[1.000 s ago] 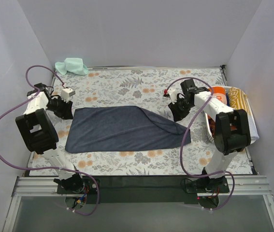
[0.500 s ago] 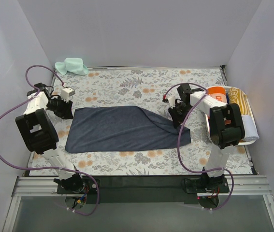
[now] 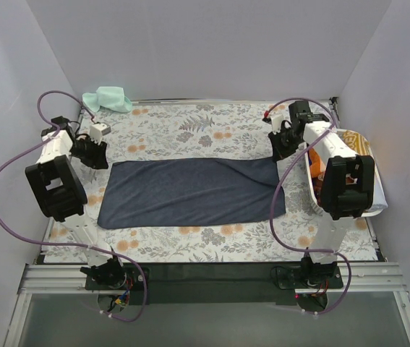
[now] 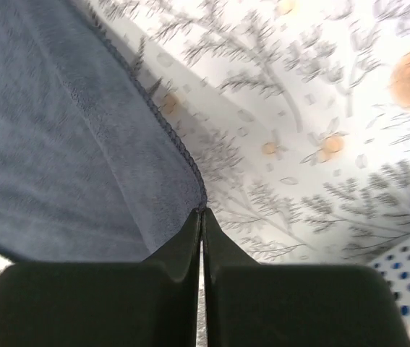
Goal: Roll the towels
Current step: Flatten the towel
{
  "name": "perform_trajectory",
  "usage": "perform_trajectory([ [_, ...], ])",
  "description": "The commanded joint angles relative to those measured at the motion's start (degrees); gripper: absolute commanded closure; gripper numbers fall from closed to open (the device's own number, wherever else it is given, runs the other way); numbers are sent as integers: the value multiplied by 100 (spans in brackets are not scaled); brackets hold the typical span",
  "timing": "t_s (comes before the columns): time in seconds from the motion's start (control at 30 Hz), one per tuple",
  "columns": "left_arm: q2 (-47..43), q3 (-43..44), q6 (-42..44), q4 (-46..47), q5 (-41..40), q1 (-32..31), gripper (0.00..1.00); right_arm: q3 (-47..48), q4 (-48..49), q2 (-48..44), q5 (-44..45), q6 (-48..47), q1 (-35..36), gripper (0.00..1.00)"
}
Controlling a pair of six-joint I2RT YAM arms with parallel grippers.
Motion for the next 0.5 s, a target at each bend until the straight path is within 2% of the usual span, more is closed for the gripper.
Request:
perform_trajectory([
  [0.0,161,289,-146,221,103,-141,72,368,186,374,-46,-74,14,99],
  [0.17,240,105,-41,739,-117,-448,68,597,501,789,-38,75,5,99],
  [0.47,257,-282,-31,1496,-652,-940,67,219,1530,754,1078,488,-12,99],
])
